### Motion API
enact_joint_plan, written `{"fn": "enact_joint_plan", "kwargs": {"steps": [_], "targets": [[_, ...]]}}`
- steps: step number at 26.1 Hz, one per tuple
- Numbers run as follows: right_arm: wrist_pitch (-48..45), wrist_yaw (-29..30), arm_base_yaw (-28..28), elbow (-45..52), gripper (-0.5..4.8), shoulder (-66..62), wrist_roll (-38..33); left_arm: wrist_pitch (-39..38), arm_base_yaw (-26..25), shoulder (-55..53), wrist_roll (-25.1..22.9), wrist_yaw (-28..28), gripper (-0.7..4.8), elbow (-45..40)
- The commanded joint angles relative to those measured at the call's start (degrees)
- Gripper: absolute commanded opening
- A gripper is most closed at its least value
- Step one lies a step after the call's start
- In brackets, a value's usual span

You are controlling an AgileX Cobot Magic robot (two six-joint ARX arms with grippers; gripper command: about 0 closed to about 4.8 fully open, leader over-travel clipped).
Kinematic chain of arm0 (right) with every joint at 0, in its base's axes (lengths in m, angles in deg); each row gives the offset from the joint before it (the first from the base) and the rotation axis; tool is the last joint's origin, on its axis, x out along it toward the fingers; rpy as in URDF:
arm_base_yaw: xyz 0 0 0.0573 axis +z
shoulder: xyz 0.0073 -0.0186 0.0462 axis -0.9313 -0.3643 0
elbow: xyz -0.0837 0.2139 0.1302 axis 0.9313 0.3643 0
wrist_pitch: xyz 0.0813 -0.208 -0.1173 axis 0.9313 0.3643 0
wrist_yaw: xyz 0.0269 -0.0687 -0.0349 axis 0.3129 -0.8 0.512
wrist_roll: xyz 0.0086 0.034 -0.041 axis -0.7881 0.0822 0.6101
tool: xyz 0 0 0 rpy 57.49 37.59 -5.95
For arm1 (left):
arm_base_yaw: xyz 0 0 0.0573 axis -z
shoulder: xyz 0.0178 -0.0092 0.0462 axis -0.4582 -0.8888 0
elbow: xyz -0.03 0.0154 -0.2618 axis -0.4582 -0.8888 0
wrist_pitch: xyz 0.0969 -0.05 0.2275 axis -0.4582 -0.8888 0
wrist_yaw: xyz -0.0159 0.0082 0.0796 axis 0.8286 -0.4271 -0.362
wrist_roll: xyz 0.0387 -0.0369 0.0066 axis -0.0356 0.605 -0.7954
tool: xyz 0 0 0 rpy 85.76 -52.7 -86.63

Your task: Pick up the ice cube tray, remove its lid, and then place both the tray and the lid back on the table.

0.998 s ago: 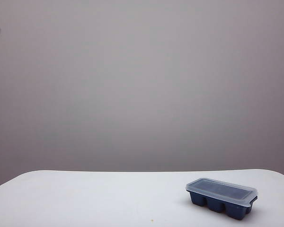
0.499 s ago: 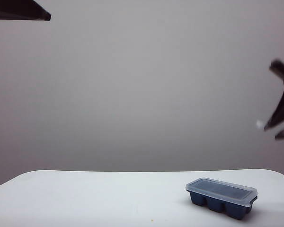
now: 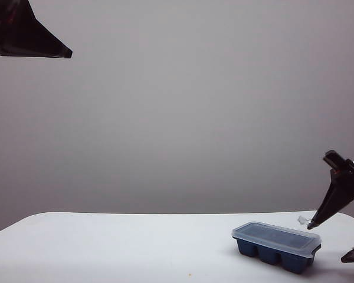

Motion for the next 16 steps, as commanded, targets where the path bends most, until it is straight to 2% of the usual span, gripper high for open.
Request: {"fn": "enact_joint_plan", "kwargs": {"steps": [1, 3, 6, 8, 10, 11, 12, 13, 16], "targets": [[-5.0, 0.4, 0.1, -0.2, 3.06, -1.4, -3.5, 0.7, 0.1, -0.4, 0.3, 0.5, -0.05, 0.1], [-7.0, 0.7, 0.1, -0.2, 3.05, -2.4, -5.4, 0.7, 0.1, -0.5, 0.3, 0.5, -0.05, 0.0], [-9.3, 1.4, 1.2, -0.2, 2.53, -3.0, -6.8, 0.7, 0.1, -0.5, 0.3, 0.5, -0.05, 0.0], [-10.6, 1.2, 2.8, -0.2, 2.49, -3.1, -8.1, 0.7, 0.1, -0.8, 0.3, 0.5, -0.05, 0.0], [-10.4, -0.3, 4.7, -0.7, 2.49, -3.1, -8.2, 0.7, 0.1, -1.4, 0.3, 0.5, -0.05, 0.0], [-10.3, -1.1, 5.7, -1.0, 2.32, -3.4, -8.2, 0.7, 0.1, -1.9, 0.3, 0.5, -0.05, 0.0], [-10.3, -1.3, 6.1, -1.2, 2.03, -3.6, -8.2, 0.7, 0.1, -2.0, 0.3, 0.5, -0.05, 0.0], [-10.3, -1.4, 6.6, -1.7, 1.2, -4.3, -8.2, 0.7, 0.1, -2.3, 0.3, 0.5, -0.05, 0.0], [-10.3, -2.1, 7.2, -2.4, 0.1, -5.9, -8.3, 0.7, 0.1, -2.4, 0.3, 0.5, -0.05, 0.0]]}}
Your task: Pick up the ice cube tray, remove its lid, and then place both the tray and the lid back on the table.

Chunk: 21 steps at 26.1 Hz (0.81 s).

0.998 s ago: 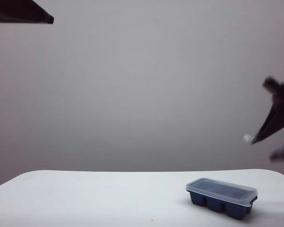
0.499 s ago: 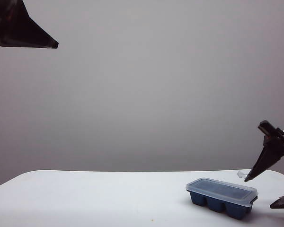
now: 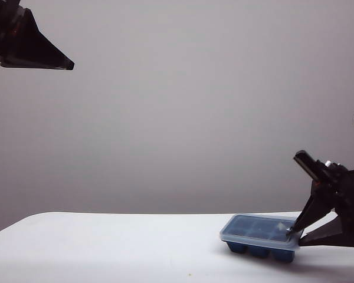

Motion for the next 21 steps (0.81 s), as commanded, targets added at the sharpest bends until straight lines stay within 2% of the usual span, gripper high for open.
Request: {"fn": "enact_joint_plan", "kwargs": {"steps": [1, 4, 6, 7, 8, 9, 10, 11, 13, 14, 15, 17, 19, 21], "targets": [[-0.7, -1.3, 0.3, -0.8, -0.09, -1.2, -0.1, 0.7, 0.1, 0.1, 0.1, 0.4, -0.05, 0.1], [-2.8, -0.1, 0.2, -1.6, -0.09, -1.5, -0.2, 0.7, 0.1, 0.1, 0.0, 0.4, 0.06, 0.1], [-3.8, 6.3, 0.2, -4.1, -0.09, -1.4, -1.1, 0.8, 0.1, 0.1, -0.2, 0.5, 1.04, 0.1], [-3.8, 11.7, 0.2, -6.3, -0.09, -1.4, -2.1, 0.7, 0.1, 0.1, -1.6, 1.0, 2.03, 0.1], [-3.8, 14.4, 0.2, -7.4, -0.09, -1.4, -3.1, 0.7, 0.1, 0.0, -3.0, 1.7, 2.79, 0.1], [-3.8, 20.5, 0.2, -9.8, -0.09, -1.3, -5.5, 0.7, 0.1, 0.0, -6.3, 3.0, 3.81, 0.1], [-3.9, 23.4, 0.2, -10.9, -0.09, -1.3, -6.5, 0.5, 0.1, 0.0, -8.9, 4.1, 4.31, 0.1], [-3.9, 28.8, 0.2, -12.7, -0.09, -1.3, -8.1, -0.5, 0.1, 0.0, -14.0, 5.9, 4.79, 0.1], [-3.9, 38.1, 0.3, -15.9, -0.09, -1.1, -10.7, -3.4, 0.1, 0.1, -24.8, 9.2, 4.79, 0.1], [-3.9, 40.7, 0.3, -16.8, -0.09, -0.9, -11.1, -4.2, 0.1, 0.0, -26.7, 10.1, 4.79, 0.1], [-4.1, 44.1, 0.3, -17.7, -0.09, -0.6, -12.4, -4.8, 0.1, 0.1, -26.8, 11.1, 4.79, 0.1], [-4.1, 46.8, 1.3, -18.6, -0.09, -0.2, -12.8, -5.0, 0.2, 0.0, -23.7, 14.5, 4.79, 0.1], [-4.2, 47.8, 3.7, -19.1, -0.09, -0.1, -13.2, -5.1, 1.1, 0.0, -21.1, 14.8, 4.79, 0.1], [-4.2, 48.2, 6.2, -19.7, -0.09, -0.1, -13.2, -6.1, 2.4, 0.0, -21.0, 14.9, 4.79, 0.1]]}}
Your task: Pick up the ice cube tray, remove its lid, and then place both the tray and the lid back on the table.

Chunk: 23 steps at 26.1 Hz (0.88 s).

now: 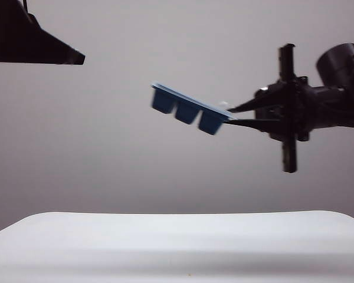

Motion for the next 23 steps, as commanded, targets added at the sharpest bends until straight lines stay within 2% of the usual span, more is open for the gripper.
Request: {"fn": "enact_joint_plan", "kwargs": {"steps": [1, 4, 7, 9, 11, 13, 18, 23], "targets": [[-0.8, 1.5, 3.7, -1.1, -0.09, 0.4, -0.3, -1.5, 1.7, 0.0, 1.1, 0.7, 4.79, 0.1], [-1.1, 1.6, 7.7, -3.1, -0.09, 0.4, -0.6, -5.0, 4.6, 0.0, 0.3, -0.9, 4.79, 0.1], [-1.0, 1.6, 10.5, -4.6, -0.09, 0.4, -0.9, -5.5, 4.9, 0.0, -0.1, -1.0, 4.79, 0.1], [-1.0, 1.7, 12.1, -5.1, -0.09, 0.4, -0.9, -5.4, 4.9, 0.0, -0.4, -3.4, 4.79, 0.1], [-1.1, 1.5, 13.4, -5.2, -0.09, 0.4, -0.9, -5.5, 5.0, 0.0, -0.4, -2.4, 4.79, 0.1], [-1.1, 1.3, 13.8, -5.2, -0.09, 0.4, -0.9, -5.4, 6.0, 0.0, -0.4, -0.9, 4.79, 0.1], [-1.1, 1.3, 14.0, -5.6, -0.09, 0.4, -1.6, -5.4, 8.9, -0.3, -0.5, -1.0, 4.79, 0.1], [-1.1, 1.5, 14.4, -5.7, -0.09, 0.4, -1.7, -5.6, 9.2, -1.6, -0.4, -1.9, 4.79, 0.1]]}}
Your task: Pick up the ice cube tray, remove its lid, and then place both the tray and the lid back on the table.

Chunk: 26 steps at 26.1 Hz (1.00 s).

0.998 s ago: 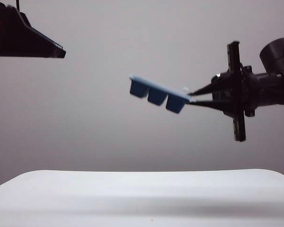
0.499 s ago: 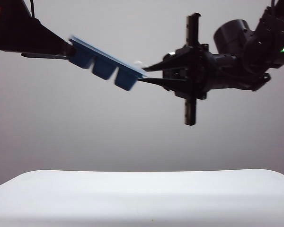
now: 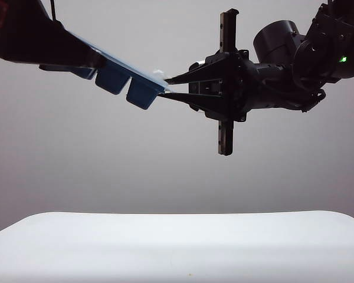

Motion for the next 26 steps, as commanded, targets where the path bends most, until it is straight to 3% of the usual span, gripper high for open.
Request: {"fn": "enact_joint_plan", "kwargs": {"steps": [1, 7, 13, 16, 21, 23, 26], "targets": [[-1.0, 0.3, 0.2, -0.6, -0.09, 0.4, -0.4, -0.2, 0.1, -0.9, -0.4, -0.4, 4.79, 0.1], [-1.0, 0.3, 0.5, -0.6, -0.09, 0.4, -0.5, 0.3, 0.1, -1.2, -0.4, -0.4, 3.97, 0.1], [-1.0, 0.3, 0.6, -0.7, -0.09, 0.4, -0.5, 1.1, 0.1, -1.2, -0.4, -0.2, 3.92, 0.1], [-1.0, 0.2, 0.6, -0.7, -0.09, 0.4, -0.5, 1.4, 0.1, -1.2, -0.4, -0.1, 2.32, 0.1], [-1.3, -0.2, 0.6, -0.7, -0.05, 0.4, -0.5, 1.4, 0.2, -1.2, -0.4, 0.0, 2.31, 0.1], [-1.8, -0.4, 0.6, -0.7, 0.75, 0.4, -0.4, 1.5, 0.4, -1.2, -0.4, -0.1, 2.31, 0.1], [-5.2, -0.3, -0.3, -0.7, 2.75, 0.4, 2.8, 2.6, 0.4, -1.2, -0.4, -0.1, 2.3, 0.1]]}}
